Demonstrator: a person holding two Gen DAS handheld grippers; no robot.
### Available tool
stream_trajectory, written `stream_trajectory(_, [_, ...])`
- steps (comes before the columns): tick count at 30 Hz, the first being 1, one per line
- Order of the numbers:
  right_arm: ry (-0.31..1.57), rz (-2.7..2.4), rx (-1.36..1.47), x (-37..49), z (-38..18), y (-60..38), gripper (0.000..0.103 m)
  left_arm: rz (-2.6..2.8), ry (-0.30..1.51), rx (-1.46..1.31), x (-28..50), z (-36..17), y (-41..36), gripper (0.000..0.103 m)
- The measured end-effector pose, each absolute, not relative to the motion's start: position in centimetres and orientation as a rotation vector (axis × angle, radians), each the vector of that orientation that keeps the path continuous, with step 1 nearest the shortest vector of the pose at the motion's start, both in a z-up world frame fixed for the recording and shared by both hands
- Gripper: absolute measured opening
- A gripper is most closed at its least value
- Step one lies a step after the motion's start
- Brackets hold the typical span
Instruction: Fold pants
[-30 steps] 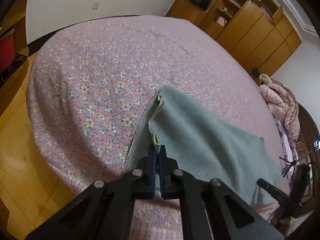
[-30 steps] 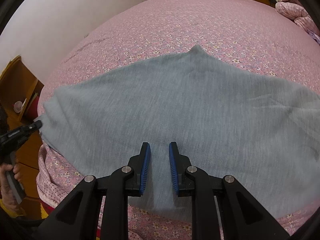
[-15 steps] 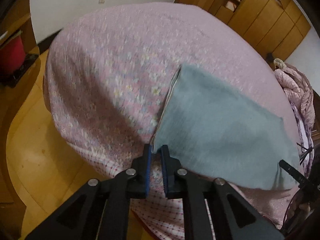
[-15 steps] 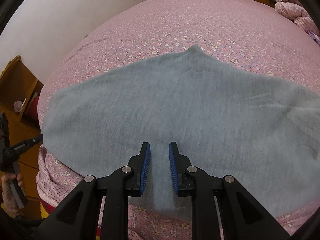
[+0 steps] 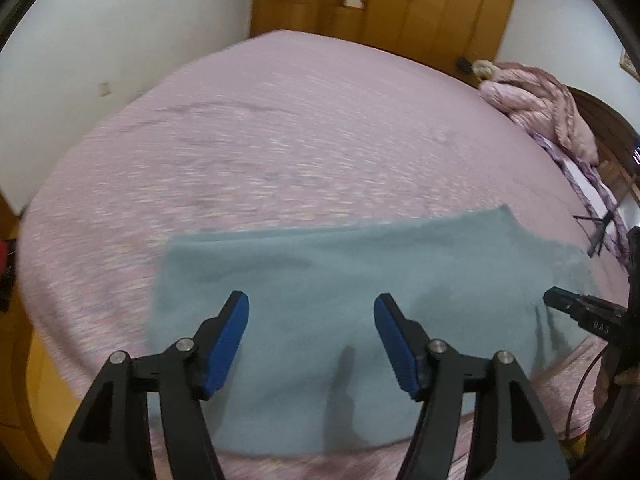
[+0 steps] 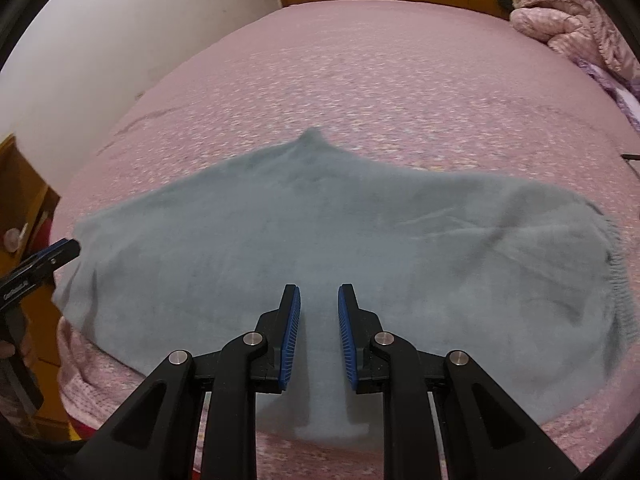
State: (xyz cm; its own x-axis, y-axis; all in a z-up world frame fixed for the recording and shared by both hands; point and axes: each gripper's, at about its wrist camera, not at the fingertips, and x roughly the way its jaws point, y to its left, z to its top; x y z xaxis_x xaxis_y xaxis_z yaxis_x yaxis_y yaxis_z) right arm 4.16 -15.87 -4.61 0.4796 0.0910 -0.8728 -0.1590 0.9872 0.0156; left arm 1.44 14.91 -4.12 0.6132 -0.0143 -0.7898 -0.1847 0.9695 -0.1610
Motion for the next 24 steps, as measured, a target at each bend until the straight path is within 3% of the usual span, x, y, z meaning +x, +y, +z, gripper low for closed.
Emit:
stream_trajectory(1, [1.060, 0.144, -0.079, 4.1, -4.7, -16.1, 0.022, 0.094, 0.915, -0.234, 1.9, -4.3, 14.3, 0.069])
stream_trajectory(4, [1.079, 0.124, -0.088, 4.4, -5.7, -16.9, 0.038, 0.112, 0.940, -0.229, 3.9, -6.0, 13.9, 0.069])
stream_trajectory(7, [1.045, 0.128, -0.103, 4.4, -6.4, -17.0, 0.042, 0.149, 0.959, -0.290, 4.9, -7.6, 14.8, 0.070])
stream_trajectory(14, [1.012, 0.134, -0.097, 5.2, -7.0, -17.0, 0.060, 0.059, 0.923, -0.301, 5.1, -8.2, 14.7, 0.096])
stream_trajectory(16, [1.004, 0.135, -0.125, 5.4, -7.1, -16.7, 0.064, 0.052, 0.943, -0.274, 5.7, -8.3, 14.2, 0.103])
stream_trajectory(24, [1.042, 0.158, -0.069, 5.5, -6.2, -17.6, 0.067, 0.059, 0.984, -0.248, 6.6, -8.8, 14.0, 0.103])
